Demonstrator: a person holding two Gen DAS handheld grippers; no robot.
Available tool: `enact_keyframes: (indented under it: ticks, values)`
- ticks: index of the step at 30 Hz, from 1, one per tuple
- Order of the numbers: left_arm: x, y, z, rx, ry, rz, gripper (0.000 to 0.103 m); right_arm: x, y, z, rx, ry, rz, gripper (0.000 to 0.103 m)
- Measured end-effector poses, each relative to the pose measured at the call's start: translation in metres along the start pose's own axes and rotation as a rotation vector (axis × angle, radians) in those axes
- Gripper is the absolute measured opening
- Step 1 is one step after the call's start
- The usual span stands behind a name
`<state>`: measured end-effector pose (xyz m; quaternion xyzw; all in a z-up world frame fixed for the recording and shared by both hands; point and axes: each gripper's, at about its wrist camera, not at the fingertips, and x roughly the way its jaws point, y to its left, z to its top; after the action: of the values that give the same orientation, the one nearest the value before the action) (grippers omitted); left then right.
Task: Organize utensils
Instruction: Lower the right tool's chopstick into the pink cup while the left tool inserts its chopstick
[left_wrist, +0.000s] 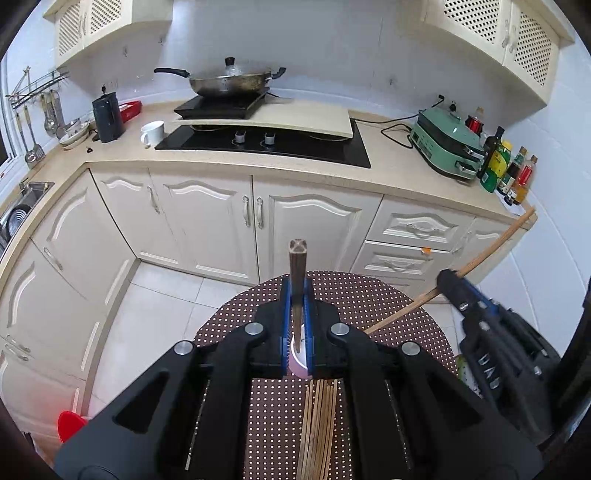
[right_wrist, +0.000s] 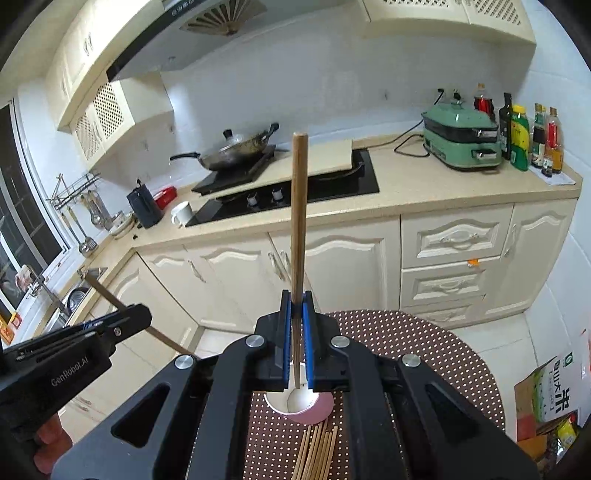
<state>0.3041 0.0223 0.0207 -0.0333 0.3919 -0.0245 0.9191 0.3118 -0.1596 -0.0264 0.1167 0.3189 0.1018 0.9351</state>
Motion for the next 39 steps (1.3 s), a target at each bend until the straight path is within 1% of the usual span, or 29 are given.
enact_keyframes:
  ticks: [8, 11, 13, 16, 20, 22, 25, 28, 31, 34, 36, 38, 39]
  values:
    - [0.039, -0.001, -0.002, -0.002, 0.077, -0.006, 0.006, 0.039, 0.002, -0.014, -0.02, 0.103, -0.018, 0.005]
    - [0.057, 0.0, -0.005, 0.0, 0.116, -0.006, 0.006, 0.053, -0.001, -0.021, -0.018, 0.146, -0.023, 0.005]
    - [0.07, 0.001, -0.008, 0.012, 0.149, -0.028, 0.006, 0.065, -0.003, -0.026, -0.016, 0.181, -0.028, 0.005]
    - [0.089, 0.002, -0.014, 0.015, 0.188, -0.026, 0.006, 0.082, -0.005, -0.033, -0.014, 0.229, -0.03, 0.005]
    - [0.113, 0.007, -0.023, 0.008, 0.253, -0.035, 0.006, 0.098, -0.009, -0.04, -0.011, 0.272, -0.038, 0.005]
    - [0.12, 0.009, -0.025, 0.012, 0.248, -0.029, 0.007, 0.106, -0.012, -0.044, -0.002, 0.296, -0.044, 0.005]
    - [0.124, 0.009, -0.024, 0.03, 0.221, -0.033, 0.008, 0.116, -0.017, -0.049, 0.016, 0.324, -0.053, 0.005]
    - [0.131, 0.009, -0.024, 0.052, 0.196, 0.003, 0.011, 0.122, -0.017, -0.052, 0.031, 0.345, -0.049, 0.005]
    - [0.137, 0.009, -0.026, 0.061, 0.177, 0.026, 0.011, 0.125, -0.012, -0.054, 0.023, 0.355, -0.052, 0.005]
    - [0.146, 0.01, -0.029, 0.071, 0.173, 0.037, 0.013, 0.13, -0.014, -0.058, 0.029, 0.384, -0.035, 0.008]
    - [0.152, 0.012, -0.033, 0.078, 0.176, 0.049, 0.014, 0.131, -0.016, -0.061, 0.029, 0.395, -0.032, 0.008]
    - [0.156, 0.013, -0.036, 0.079, 0.189, 0.046, 0.016, 0.132, -0.017, -0.062, 0.025, 0.406, -0.026, 0.008]
    - [0.158, 0.014, -0.038, 0.074, 0.201, 0.037, 0.018, 0.131, -0.018, -0.063, 0.029, 0.412, -0.026, 0.009]
